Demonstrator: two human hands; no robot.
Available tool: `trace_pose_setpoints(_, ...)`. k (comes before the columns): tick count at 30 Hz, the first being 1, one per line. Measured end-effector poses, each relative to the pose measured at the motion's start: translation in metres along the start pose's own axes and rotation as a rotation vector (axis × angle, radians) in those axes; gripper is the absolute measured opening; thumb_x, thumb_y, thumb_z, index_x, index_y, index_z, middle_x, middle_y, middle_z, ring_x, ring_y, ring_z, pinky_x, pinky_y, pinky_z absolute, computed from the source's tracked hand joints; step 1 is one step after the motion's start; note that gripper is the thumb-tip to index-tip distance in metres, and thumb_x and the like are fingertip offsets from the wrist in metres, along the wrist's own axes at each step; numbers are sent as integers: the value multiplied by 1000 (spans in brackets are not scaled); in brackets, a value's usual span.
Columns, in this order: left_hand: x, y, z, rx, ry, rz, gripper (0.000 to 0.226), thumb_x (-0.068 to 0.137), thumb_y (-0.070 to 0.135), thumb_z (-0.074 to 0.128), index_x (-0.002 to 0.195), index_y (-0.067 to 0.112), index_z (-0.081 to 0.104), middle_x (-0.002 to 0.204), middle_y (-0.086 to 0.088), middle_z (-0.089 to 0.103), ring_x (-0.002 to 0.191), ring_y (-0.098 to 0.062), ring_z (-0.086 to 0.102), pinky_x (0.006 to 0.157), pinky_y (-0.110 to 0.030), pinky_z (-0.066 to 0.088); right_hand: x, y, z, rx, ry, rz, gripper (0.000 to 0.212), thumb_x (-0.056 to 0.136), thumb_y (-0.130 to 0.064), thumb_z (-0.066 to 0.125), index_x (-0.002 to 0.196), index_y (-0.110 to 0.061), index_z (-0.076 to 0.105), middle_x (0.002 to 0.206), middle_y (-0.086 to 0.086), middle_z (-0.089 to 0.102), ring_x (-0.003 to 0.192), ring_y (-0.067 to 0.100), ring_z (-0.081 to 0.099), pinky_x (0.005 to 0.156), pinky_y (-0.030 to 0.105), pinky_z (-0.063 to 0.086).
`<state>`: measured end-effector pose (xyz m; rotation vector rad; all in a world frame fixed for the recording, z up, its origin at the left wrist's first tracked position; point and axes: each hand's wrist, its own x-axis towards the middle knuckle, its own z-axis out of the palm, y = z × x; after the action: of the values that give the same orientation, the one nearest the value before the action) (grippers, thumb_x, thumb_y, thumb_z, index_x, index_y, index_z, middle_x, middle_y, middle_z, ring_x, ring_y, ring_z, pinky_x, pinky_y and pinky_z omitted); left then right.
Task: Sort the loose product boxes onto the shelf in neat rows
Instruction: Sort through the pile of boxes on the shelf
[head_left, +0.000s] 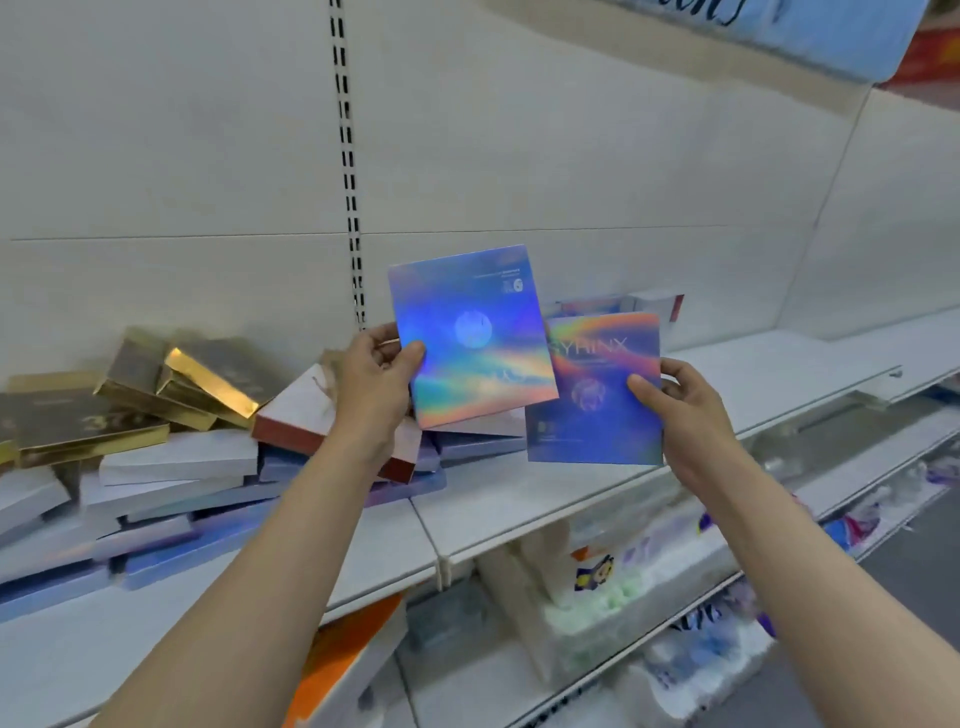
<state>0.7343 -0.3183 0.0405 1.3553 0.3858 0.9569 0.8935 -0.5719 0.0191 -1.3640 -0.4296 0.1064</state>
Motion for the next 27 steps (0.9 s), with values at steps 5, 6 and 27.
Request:
trace_pose_setpoints(5,60,-21,43,19,64,11,22,92,12,63,112,16,55,113,-13,66,97,-24,69,79,-40,58,88,15,-17,-33,-38,15,36,88,-16,71,120,-8,57,106,14,72,91,30,71,79,46,59)
trace_pose_setpoints(6,70,-25,50,25,84,13,21,92,12,63,112,16,55,112,-13,66,95,-23,69,79,-40,58,105,21,-19,-40,-45,21,35,88,-17,72,119,-9,57,107,14,72,93,31,71,81,48,59)
trace_pose_setpoints(27,97,-64,124,164,434,-4,25,93,17,63,117,17,55,109,-10,68,91,-19,70,63,-28,55,271,120,22,-473,-386,-33,21,73,-28,85,86,-20,70,83,-5,73,82,16,70,73,32,56)
